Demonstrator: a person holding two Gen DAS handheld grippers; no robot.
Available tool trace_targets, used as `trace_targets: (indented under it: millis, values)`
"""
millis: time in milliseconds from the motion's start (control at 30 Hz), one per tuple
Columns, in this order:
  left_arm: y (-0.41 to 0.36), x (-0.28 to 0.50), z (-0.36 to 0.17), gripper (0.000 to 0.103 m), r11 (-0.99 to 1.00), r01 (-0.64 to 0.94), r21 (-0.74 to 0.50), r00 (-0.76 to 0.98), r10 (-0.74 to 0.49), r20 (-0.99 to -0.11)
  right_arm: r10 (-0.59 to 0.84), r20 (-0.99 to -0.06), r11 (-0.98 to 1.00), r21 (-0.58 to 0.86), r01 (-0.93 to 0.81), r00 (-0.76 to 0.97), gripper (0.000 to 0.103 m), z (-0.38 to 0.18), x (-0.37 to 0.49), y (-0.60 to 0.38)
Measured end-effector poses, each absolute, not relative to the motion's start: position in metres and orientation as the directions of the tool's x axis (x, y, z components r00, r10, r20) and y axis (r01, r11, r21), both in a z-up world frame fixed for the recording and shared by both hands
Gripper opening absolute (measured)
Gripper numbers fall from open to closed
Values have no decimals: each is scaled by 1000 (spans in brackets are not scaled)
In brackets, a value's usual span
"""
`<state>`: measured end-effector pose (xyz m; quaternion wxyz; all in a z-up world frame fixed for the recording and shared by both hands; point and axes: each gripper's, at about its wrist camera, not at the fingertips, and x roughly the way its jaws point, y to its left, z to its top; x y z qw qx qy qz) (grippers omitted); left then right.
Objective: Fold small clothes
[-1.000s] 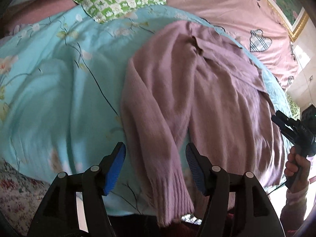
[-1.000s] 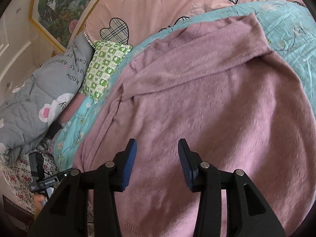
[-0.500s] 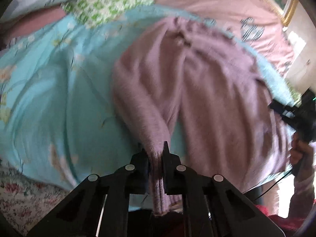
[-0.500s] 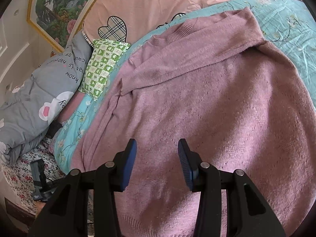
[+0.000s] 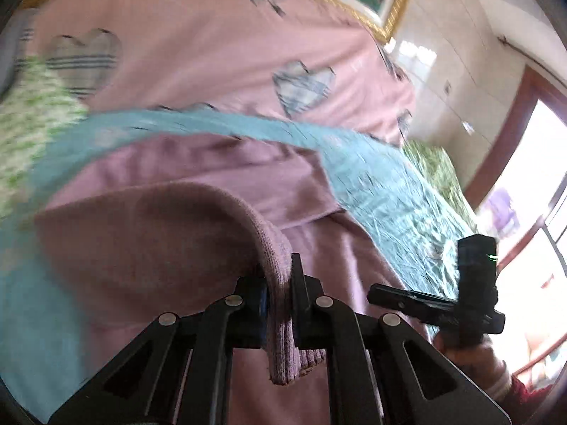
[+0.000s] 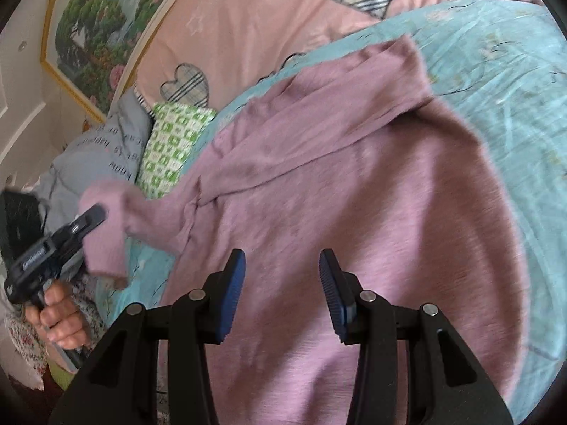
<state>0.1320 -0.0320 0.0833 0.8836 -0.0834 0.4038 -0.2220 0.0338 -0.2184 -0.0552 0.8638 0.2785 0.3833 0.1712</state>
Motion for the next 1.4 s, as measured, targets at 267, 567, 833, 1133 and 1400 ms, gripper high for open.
trace_targets:
  millis: [267, 567, 833, 1133, 1400]
  values:
    - [-97, 204, -4, 15, 867, 344, -360, 403, -483, -778, 430, -610, 785, 617, 59, 666, 45, -73, 34, -267]
    - [-39, 159, 9, 56, 877, 309, -368, 462, -477, -747, 462, -609, 807, 590, -21, 644, 58, -74, 53, -241]
    - [76, 142, -21, 57, 974, 44, -220, 509, -212, -834, 460, -669, 874, 459, -161, 584, 60, -78, 77, -179]
    - [119, 166, -54, 61, 992, -96, -80, 499, -22, -866, 388, -711, 919, 250, -304, 587, 60, -70, 78, -142]
    - [103, 196, -55, 64, 996, -84, 10, 518, 52, -854, 446, -693, 888, 422, -183, 567, 12, -86, 97, -182]
